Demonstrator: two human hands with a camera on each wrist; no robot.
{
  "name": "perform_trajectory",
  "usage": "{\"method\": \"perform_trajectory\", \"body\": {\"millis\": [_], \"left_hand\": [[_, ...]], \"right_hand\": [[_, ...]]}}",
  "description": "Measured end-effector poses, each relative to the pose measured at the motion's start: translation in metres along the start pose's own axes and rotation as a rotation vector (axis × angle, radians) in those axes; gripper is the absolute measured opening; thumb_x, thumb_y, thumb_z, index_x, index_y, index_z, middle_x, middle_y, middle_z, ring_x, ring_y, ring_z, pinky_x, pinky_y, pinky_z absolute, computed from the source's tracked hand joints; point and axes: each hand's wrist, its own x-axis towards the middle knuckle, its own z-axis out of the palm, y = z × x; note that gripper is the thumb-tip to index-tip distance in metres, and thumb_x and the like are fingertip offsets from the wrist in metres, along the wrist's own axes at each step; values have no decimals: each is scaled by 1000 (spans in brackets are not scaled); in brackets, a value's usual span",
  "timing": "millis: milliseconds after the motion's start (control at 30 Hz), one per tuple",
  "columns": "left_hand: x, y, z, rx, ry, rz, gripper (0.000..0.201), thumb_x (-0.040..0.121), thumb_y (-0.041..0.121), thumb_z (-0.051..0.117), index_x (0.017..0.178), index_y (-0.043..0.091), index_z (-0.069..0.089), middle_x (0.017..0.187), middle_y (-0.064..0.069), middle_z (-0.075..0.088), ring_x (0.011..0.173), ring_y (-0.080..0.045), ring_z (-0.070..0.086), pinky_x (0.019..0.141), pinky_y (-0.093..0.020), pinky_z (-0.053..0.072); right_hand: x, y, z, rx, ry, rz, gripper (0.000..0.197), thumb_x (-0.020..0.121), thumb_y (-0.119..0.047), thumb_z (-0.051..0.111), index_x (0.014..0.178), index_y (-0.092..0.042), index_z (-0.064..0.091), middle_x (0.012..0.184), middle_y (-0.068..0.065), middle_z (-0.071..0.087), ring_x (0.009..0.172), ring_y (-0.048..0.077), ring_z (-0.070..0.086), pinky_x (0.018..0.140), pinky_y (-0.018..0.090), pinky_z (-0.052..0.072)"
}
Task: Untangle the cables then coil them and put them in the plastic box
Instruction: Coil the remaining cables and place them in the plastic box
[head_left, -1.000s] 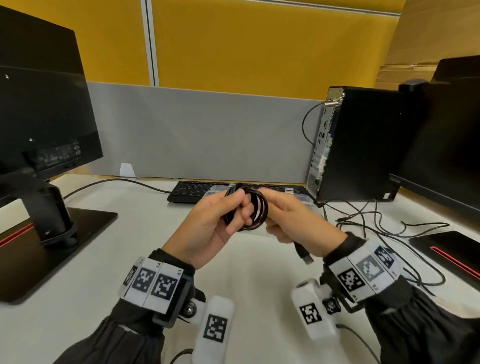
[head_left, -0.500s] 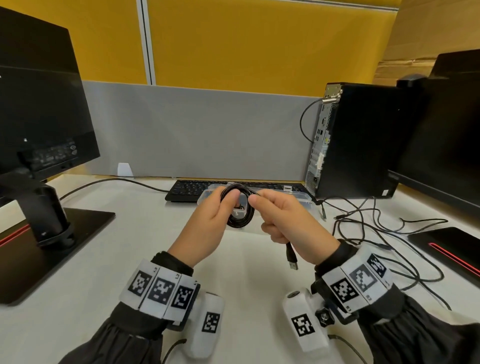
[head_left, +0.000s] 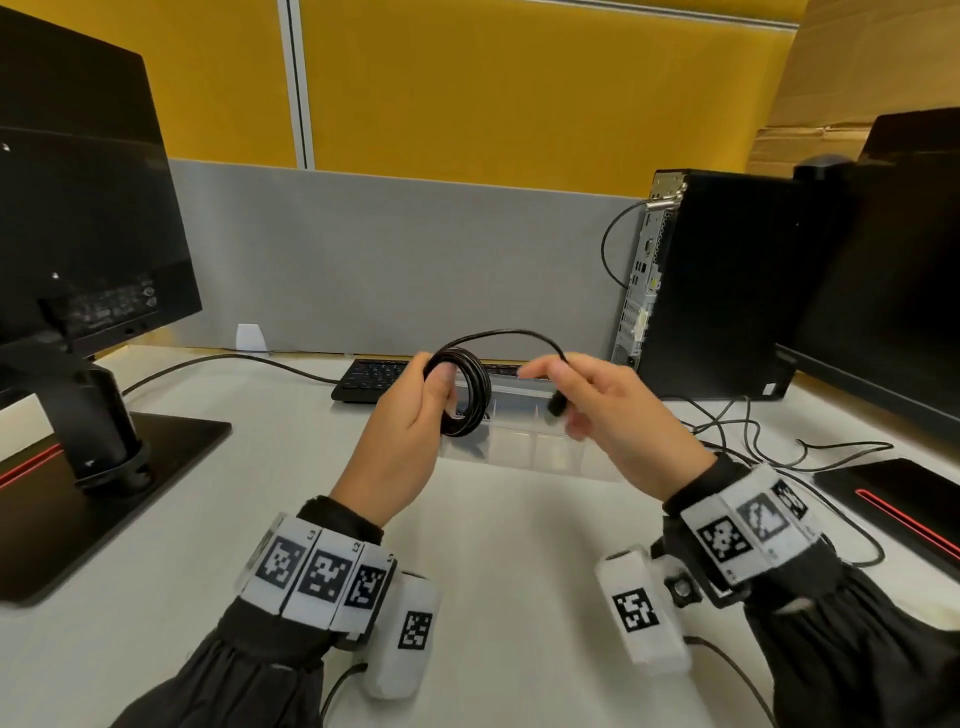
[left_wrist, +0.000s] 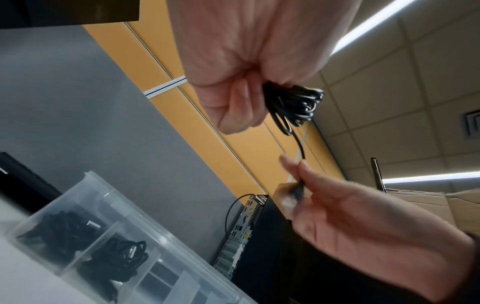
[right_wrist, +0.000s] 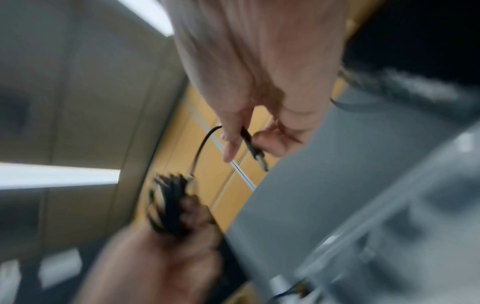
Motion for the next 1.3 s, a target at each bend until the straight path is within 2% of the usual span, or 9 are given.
{"method": "perform_trajectory", "body": {"millis": [100,333,500,600,667,767,867,967,1300], "left_hand": [[-1,0,2,-11,-19,-10,28,101,22,31,77,26,46,64,12,45,52,3,44,53,-21,31],[0,-2,1,-80,-24,-74,25,101,23,31,94,27,54,70,12,49,53,7,47,51,-14,35],[0,1,2,-184,-76,-163,29,102,21,28,97,24,56,64,10,46,45,7,46,43,-8,31],[1,-1,2,-83,-79,-126,29,102,22,28,92,34,53,67,13,49,52,12,49,48,-6,34],[0,-3,3,-61,-106,-126,29,102,25,28,95,41,51,82,14,56,70,12,54,63,-9,41],[0,-8,4,-28,-95,-147,28,102,25,28,105,36,53,104,6,61,98,-5,56,86,-26,45],[3,-15,4,68,-40,-131,29,102,25,27,110,17,54,105,-6,60,90,-13,54,74,-25,42],[4,-18,4,106,-5,-96,32,102,23,27,108,8,55,101,-10,59,91,-19,55,74,-27,43],[3,-19,4,110,26,-92,32,101,26,29,110,8,54,104,-5,61,97,-15,56,80,-18,43]], "right_hand": [[5,-8,11,444,-55,24,20,96,-16,45,101,-13,64,89,7,63,71,9,63,67,21,52],[10,-5,37,686,-19,155,18,87,-13,57,103,-7,63,90,9,68,76,15,65,67,21,56],[6,-9,42,871,-89,240,18,94,-11,48,104,-7,62,89,7,69,78,15,66,71,24,57],[4,-11,45,897,-95,258,27,98,-14,43,116,-1,57,97,12,68,85,20,67,76,28,58],[2,-12,45,859,-101,262,31,100,-20,38,118,-1,56,103,16,68,91,24,67,81,32,57],[0,-15,45,832,-114,248,32,101,-21,35,117,-2,56,107,17,67,95,25,65,85,35,55],[1,-17,47,877,-119,240,30,99,-9,38,116,2,60,104,14,67,93,22,65,83,33,56],[5,-18,49,947,-119,262,31,96,1,38,121,7,55,105,16,66,90,22,65,82,30,56],[4,-12,50,961,59,265,30,91,5,49,118,-8,51,97,17,65,80,22,67,71,30,59]]}}
